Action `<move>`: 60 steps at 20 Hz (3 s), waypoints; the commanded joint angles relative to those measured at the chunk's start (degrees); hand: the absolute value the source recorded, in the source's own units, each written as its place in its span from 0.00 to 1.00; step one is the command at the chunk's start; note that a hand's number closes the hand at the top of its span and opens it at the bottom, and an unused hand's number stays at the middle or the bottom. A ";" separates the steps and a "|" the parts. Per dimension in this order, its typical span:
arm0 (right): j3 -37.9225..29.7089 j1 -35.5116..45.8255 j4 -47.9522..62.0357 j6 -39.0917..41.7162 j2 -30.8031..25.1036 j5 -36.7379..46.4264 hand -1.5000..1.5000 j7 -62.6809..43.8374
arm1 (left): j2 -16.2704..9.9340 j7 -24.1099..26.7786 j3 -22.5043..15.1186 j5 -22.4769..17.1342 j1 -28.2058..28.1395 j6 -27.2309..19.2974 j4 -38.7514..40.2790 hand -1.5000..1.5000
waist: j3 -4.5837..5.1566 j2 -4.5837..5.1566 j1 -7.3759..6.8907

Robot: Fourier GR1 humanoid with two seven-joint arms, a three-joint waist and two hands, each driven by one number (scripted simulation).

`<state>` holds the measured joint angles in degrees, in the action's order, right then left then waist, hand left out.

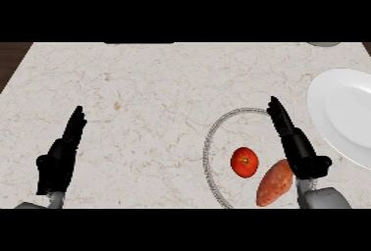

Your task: Pick the tomato from the placemat and place it in the plate

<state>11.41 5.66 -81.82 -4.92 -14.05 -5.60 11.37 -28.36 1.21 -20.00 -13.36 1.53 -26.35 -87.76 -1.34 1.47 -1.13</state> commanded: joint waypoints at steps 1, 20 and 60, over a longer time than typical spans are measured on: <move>3.91 2.79 0.03 2.98 2.48 -0.05 1.00 -4.54 | 0.48 -1.34 0.66 0.38 1.57 1.38 1.38 0.50 | 1.35 -1.41 0.87; 20.44 -11.89 -19.21 -14.88 3.69 24.48 0.00 1.88 | 3.04 9.48 6.99 -3.94 0.57 15.94 10.21 0.50 | 1.34 -1.64 1.66; 17.11 0.11 -17.10 22.34 0.08 49.08 0.00 -42.69 | 9.16 8.08 16.81 3.73 2.18 24.21 13.24 0.50 | 1.34 -1.46 0.99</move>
<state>27.47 4.89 -104.66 18.89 -17.52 39.96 -32.80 -19.67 9.42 -4.90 -9.95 3.69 -3.61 -74.75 0.01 -0.01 -0.08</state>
